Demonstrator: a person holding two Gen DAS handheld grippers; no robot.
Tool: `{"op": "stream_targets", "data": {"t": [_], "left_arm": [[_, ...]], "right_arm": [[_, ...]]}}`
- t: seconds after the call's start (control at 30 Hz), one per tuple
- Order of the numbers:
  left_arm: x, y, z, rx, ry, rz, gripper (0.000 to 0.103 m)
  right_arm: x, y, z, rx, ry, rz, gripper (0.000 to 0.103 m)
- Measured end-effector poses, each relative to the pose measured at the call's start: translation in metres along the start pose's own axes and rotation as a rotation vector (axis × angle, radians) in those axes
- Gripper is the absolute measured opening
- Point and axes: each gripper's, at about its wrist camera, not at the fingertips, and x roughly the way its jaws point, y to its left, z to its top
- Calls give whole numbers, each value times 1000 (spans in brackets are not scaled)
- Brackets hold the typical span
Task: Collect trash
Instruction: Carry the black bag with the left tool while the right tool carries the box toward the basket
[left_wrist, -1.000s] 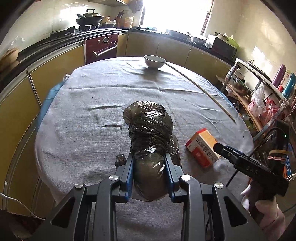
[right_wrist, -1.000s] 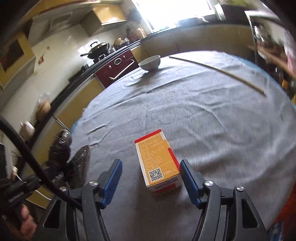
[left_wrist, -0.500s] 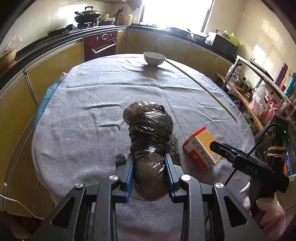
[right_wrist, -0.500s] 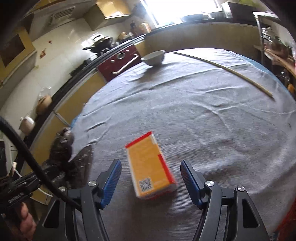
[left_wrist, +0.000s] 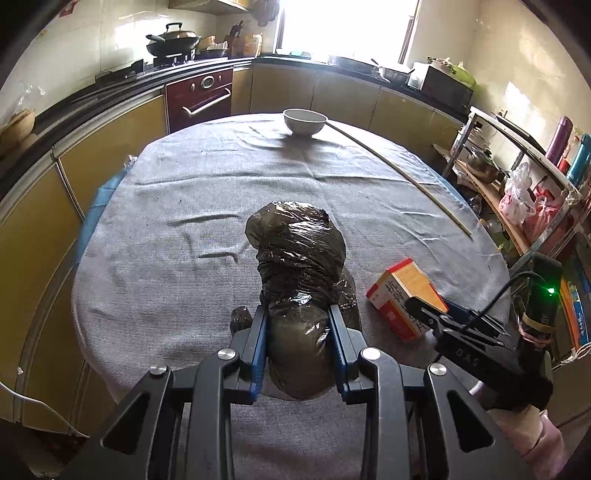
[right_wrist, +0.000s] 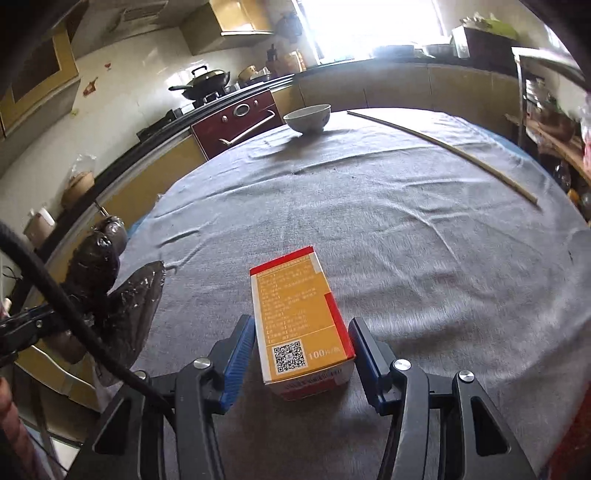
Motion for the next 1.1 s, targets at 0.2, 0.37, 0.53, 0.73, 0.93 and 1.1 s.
{"op": "stream_targets", "data": {"t": [0.2, 0.37, 0.53, 0.73, 0.93, 1.1], "left_arm": [[-12, -10, -5, 37, -26, 27, 32], [-22, -21, -10, 66, -46, 41, 32], [-37, -31, -13, 103, -86, 61, 32], [-53, -44, -15, 141, -129, 82, 32], [-62, -57, -17, 180, -156, 101, 32], [-64, -68, -18, 213, -166, 110, 32]], "right_arm": [[-34, -21, -9, 105, -45, 69, 56], [-71, -36, -15, 187, -106, 122, 56], [-105, -43, -20, 210, -161, 150, 56], [-135, -43, -26, 197, -215, 141, 56], [-151, -45, -32, 182, -246, 125, 56], [-161, -51, -36, 185, -265, 117, 56]]}}
